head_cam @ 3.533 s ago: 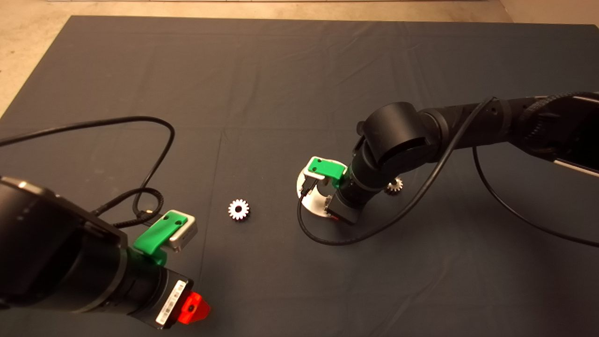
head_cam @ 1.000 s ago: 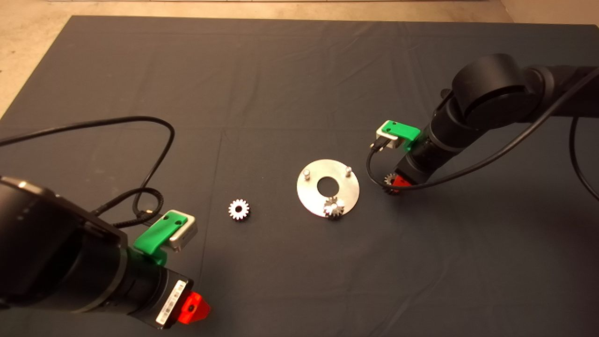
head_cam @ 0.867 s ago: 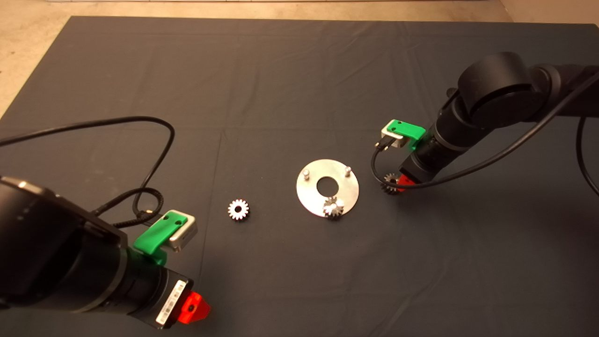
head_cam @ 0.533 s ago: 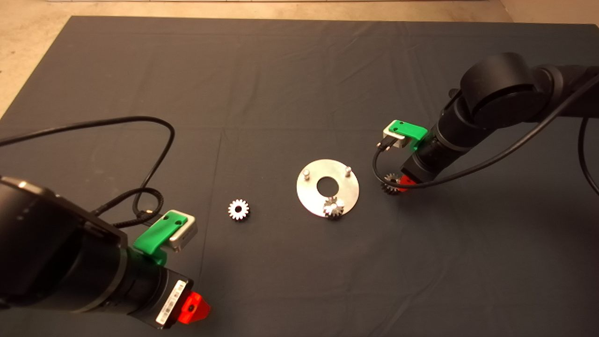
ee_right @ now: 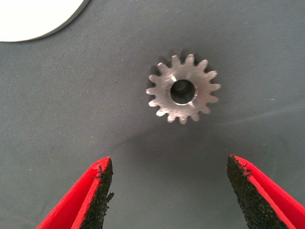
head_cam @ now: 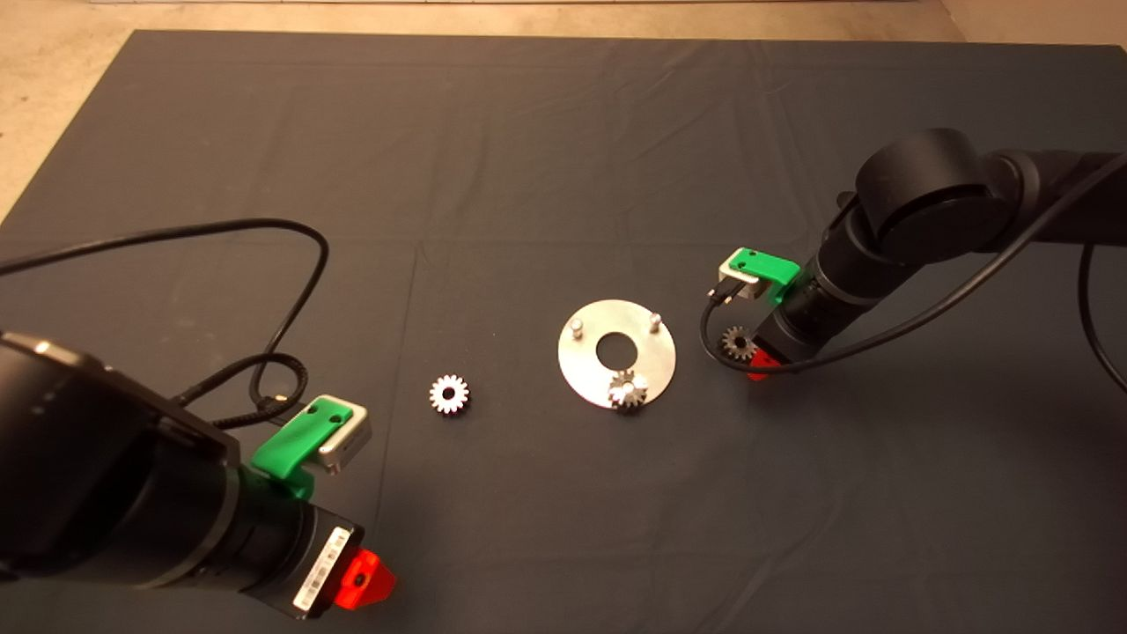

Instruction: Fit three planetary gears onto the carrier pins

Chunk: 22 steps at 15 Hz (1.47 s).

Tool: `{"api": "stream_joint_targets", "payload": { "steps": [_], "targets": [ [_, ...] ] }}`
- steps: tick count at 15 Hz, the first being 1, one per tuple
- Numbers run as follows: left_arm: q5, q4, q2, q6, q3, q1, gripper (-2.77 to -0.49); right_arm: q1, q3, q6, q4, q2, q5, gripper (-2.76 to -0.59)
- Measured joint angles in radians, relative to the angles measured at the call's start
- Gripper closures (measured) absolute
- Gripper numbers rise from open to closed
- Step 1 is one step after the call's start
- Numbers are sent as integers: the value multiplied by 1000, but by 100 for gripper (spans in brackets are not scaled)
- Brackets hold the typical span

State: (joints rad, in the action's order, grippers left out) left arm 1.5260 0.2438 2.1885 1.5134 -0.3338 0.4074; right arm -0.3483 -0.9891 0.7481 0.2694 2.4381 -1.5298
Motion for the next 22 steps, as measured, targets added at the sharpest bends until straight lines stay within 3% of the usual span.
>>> {"api": "stream_joint_targets", "payload": {
  "steps": [12,19,22],
  "targets": [
    [0,0,0,0,0,0,-275,24,-73,-60,3,8,0,-176],
    [0,0,0,0,0,0,-275,26,-89,-70,4,15,0,-176],
    [0,0,0,0,0,0,-275,40,-93,-71,7,23,0,-176]
  ]
}}
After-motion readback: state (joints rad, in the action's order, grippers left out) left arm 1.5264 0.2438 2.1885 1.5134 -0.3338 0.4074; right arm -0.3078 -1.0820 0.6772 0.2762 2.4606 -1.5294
